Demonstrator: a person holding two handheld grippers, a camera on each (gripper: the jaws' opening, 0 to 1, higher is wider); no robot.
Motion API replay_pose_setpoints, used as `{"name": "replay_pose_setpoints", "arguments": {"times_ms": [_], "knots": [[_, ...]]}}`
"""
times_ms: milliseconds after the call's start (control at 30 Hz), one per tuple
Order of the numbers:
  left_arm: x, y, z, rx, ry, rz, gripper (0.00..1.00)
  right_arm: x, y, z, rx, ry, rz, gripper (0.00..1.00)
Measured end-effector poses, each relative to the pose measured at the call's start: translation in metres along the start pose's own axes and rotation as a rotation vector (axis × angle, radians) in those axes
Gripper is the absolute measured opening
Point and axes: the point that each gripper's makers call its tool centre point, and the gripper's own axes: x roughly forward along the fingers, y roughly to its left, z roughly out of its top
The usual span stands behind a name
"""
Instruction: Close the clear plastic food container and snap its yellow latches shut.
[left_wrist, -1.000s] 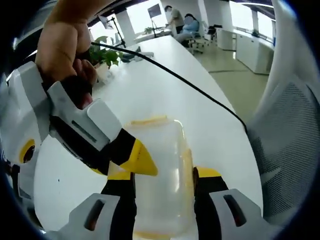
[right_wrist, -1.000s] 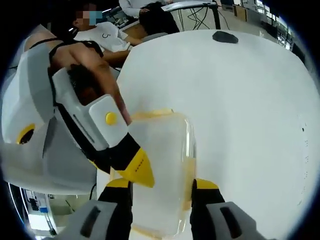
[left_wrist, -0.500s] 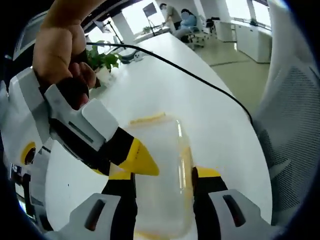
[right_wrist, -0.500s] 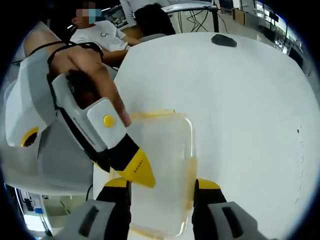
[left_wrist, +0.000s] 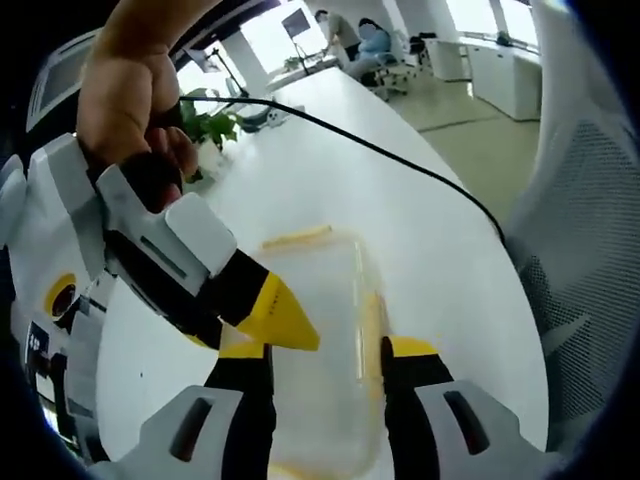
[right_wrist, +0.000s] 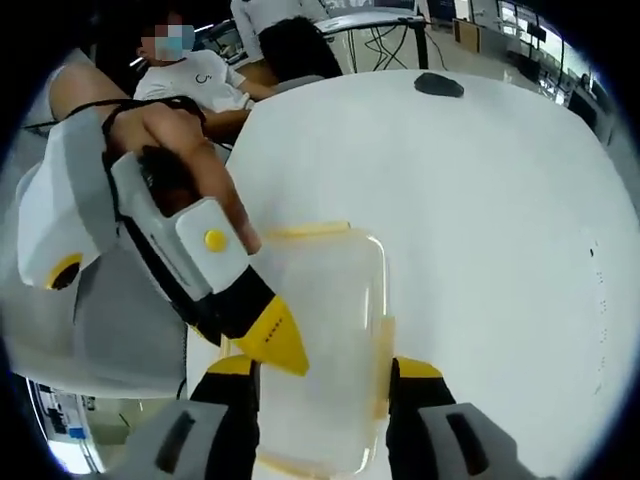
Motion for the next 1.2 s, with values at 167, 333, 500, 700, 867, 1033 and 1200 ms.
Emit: {"name": "replay_pose_setpoints", "arguments": {"times_ms": [167,333,500,700,867,1033,1200], "knots": [[-0.002,0.001,0.002,-0.061,-0.022,-0.016,0.41,-0.003,0.001,0.002,-0.024,-0.020,-0.058,0.49],[-0.003,0.004,0.006,-0.145,-0.042,-0.042,0.40,-0.005,0.002,0.003,-0.036,-0.032,-0.114,0.48],[-0.006,0.003,0.007,-0.168,-0.051,-0.082,0.41,-0.006,0.003,0.003,-0.038,-0.059,-0.158,0.48],[-0.010,0.005,0.001,-0.221,-0.024,-0.096,0.47,-0.005,0.009,0.003,-0.042,-0.087,-0.186,0.57],[-0.020,0.012,0.005,-0.277,-0.066,-0.096,0.53,-0.010,0.013,0.005,-0.027,-0.133,-0.193,0.62],[-0.030,0.018,-0.002,-0.276,-0.050,-0.091,0.62,-0.018,0.017,0.008,-0.016,-0.179,-0.209,0.67],[-0.039,0.023,-0.010,-0.268,-0.035,-0.106,0.69,-0.020,0.024,0.005,-0.030,-0.188,-0.225,0.71]]}}
